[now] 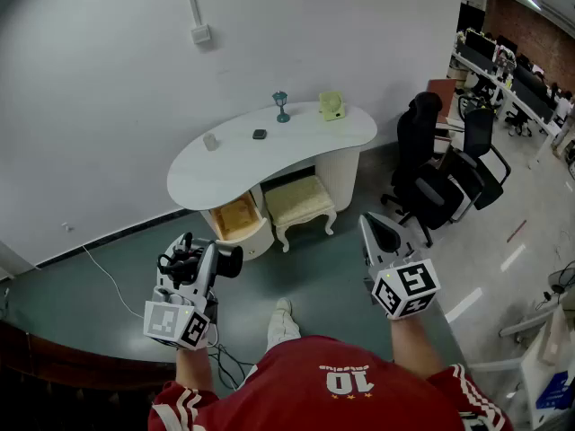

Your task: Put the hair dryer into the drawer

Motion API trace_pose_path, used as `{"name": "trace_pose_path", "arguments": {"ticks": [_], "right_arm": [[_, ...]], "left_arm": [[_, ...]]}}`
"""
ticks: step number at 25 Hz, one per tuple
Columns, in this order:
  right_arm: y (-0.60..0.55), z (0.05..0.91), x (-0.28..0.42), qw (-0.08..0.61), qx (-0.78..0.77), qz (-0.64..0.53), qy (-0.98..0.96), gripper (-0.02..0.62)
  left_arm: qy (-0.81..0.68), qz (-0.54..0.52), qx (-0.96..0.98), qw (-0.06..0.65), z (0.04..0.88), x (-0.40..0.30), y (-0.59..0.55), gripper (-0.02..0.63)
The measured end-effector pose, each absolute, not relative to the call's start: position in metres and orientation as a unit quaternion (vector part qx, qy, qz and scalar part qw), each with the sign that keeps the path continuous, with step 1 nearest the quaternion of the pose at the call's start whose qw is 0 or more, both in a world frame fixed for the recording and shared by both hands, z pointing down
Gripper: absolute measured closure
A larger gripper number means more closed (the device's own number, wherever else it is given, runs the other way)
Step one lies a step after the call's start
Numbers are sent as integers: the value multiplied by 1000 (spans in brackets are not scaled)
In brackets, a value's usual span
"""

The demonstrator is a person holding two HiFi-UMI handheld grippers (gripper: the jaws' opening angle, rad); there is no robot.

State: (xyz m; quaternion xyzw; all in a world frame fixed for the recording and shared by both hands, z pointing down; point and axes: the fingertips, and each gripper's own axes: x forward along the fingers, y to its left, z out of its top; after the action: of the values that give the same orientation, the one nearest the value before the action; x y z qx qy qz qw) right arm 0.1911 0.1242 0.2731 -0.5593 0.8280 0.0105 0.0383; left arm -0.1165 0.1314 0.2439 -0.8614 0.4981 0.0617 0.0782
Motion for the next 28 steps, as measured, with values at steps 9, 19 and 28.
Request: {"name": "trace_pose_path", "arguments": {"ticks": [9,19,28], "right_arm": [[123,272,189,39,-554,16,831,593],[99,275,196,40,-554,11,832,594],[82,276,174,15,-535,27,844,592]], "left_arm": [[501,53,-859,87,246,-112,137,394],[508,57,-856,85,241,-111,138,394],[513,51,-853,84,241,-117,128,394]]}}
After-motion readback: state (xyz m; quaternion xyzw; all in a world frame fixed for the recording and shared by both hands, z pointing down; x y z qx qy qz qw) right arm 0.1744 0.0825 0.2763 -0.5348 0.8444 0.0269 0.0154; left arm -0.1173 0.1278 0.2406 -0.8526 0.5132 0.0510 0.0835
